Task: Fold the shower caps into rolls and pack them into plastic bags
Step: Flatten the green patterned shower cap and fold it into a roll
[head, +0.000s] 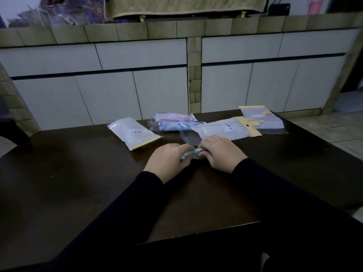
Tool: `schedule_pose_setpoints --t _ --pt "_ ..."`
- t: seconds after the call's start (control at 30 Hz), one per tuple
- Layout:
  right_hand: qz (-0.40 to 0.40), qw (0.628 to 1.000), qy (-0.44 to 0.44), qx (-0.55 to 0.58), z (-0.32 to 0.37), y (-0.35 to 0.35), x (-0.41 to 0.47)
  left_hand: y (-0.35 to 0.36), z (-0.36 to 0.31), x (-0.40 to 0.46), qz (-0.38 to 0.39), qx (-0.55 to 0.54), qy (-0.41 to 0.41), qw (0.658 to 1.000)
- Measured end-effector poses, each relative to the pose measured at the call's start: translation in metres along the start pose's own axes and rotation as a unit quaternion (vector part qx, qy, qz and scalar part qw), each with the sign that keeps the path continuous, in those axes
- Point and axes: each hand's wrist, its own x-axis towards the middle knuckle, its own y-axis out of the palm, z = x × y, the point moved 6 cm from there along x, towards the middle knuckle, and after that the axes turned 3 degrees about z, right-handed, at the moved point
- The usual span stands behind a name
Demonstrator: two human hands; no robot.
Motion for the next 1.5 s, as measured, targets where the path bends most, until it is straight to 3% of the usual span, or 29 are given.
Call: schedule_pose_setpoints --t 0.17,0.3,0.4,0.47,0.67,1.03,1.23,1.37,1.5 --pt "-0.076 0.993 0.005 0.094 -0.046 -0.027 -0.025 -0.003 -0.023 0.021 -0.051 -0.006 0.002 0.999" --pt "-0.179 0.971 0.137 0.078 -0.117 -0.041 -0.031 -0.001 -0.042 0.052 -0.117 -0.023 -0.014 0.993" --pt "-0.126 0.953 0.274 -0.001 -0.169 -0.032 -0.030 0.007 -0.058 0.079 -0.144 -0.048 -0.026 0.988" --pt "-0.073 0.949 0.304 -0.029 -0.193 -0.020 -0.028 0.015 -0.066 0.096 -0.144 -0.057 -0.033 0.987" --pt "-0.071 0.945 0.318 0.041 -0.230 -0.003 -0.021 0.044 -0.083 0.136 -0.116 -0.061 -0.032 0.991" --pt "-0.076 0.895 0.399 0.182 -0.262 0.011 -0.011 0.063 -0.071 0.149 -0.068 -0.049 -0.102 0.991" --pt "-0.129 0.934 0.331 0.028 -0.235 -0.009 -0.020 0.061 -0.062 0.143 -0.071 -0.040 -0.131 0.988" --pt "-0.132 0.941 0.313 0.001 -0.227 -0.013 -0.025 0.059 -0.058 0.136 -0.072 -0.033 -0.141 0.987" --pt "-0.246 0.921 0.300 0.023 -0.213 -0.036 -0.033 0.056 -0.058 0.129 -0.088 -0.043 -0.137 0.986"
